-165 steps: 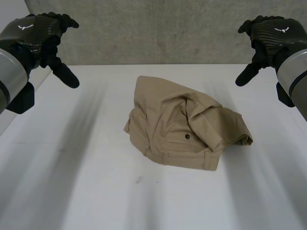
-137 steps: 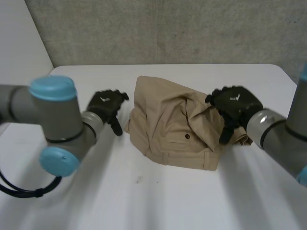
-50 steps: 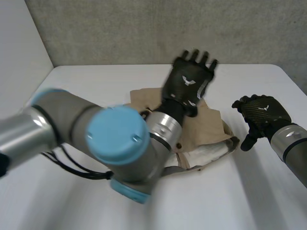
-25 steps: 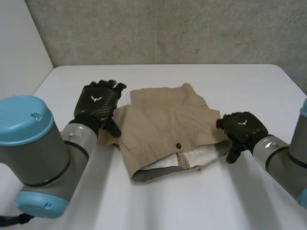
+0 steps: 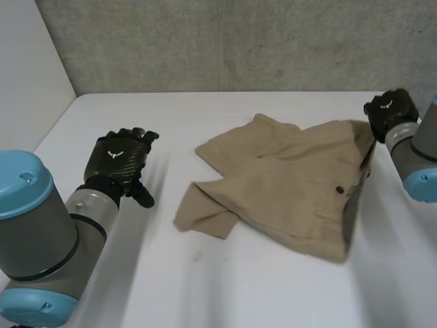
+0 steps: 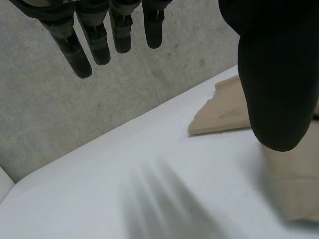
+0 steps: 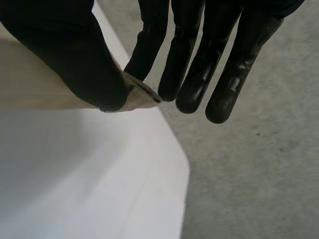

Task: Fold the shorts.

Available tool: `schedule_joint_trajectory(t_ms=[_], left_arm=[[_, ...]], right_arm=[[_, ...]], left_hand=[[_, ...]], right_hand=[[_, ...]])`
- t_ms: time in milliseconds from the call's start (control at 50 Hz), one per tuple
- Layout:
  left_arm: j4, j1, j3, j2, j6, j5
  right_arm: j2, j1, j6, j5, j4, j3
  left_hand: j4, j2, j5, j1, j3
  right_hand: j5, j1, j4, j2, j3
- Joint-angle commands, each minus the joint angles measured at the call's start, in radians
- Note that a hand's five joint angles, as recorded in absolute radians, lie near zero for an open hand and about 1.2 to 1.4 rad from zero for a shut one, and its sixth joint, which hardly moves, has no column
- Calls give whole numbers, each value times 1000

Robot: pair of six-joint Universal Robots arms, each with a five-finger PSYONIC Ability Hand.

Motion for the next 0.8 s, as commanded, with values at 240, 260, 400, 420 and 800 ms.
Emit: schedule_joint_trajectory(t_ms=[240, 260, 400, 420, 800], left_arm=[[-14, -40, 12, -17, -8, -6], [-14, -43, 14, -21, -8, -6], [-14, -71, 81, -124, -10, 18], [-15, -84, 105, -156, -8, 43], [-92, -97, 316, -422, -11, 134]], right_arm=[[-398, 43, 178, 25, 115, 430], [-418, 48, 185, 18, 122, 467], [-555, 96, 222, -75, 191, 737], [-561, 100, 245, -96, 187, 790], [-484, 105, 331, -152, -55, 956]], left_hand=[[33, 32, 16, 42, 24], [36, 35, 19, 45, 27], [77, 76, 61, 87, 68], [80, 79, 63, 89, 71], [274, 272, 257, 283, 265]], right_hand=[[-871, -704, -893, -888, -889], [-871, -704, -893, -888, -889], [-732, -565, -754, -749, -749], [-726, -559, -748, -743, -743], [-474, -307, -496, -491, -491]])
